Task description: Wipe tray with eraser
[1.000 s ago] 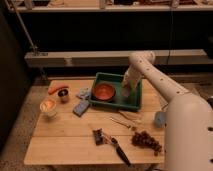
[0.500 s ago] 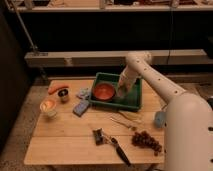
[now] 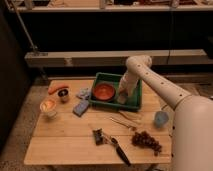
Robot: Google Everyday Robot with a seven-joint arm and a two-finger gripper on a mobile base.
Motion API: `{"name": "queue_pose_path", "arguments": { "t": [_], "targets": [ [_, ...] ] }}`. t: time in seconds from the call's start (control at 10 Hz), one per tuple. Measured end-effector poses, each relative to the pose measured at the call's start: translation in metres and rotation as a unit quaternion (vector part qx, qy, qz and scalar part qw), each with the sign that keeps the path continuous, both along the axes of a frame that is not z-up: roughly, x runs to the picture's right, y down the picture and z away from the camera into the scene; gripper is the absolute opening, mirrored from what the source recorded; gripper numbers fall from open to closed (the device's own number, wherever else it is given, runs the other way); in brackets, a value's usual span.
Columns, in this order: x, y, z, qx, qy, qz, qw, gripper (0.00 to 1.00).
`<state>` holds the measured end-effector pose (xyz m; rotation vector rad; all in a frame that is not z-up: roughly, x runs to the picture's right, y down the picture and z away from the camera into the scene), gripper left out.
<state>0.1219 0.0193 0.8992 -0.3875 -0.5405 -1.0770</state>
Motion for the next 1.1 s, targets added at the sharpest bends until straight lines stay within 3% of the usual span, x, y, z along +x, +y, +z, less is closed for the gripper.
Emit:
{"name": "queue_pose_path", "arguments": {
  "t": [0.4,1.1],
  "targets": [
    [0.019,0.01,0.0,-0.002,0.022,-0.006,0.9997,0.0],
    [0.043,-0.019,0.016,0.016,0.058,0.004,0.9982,0.0]
  ]
}}
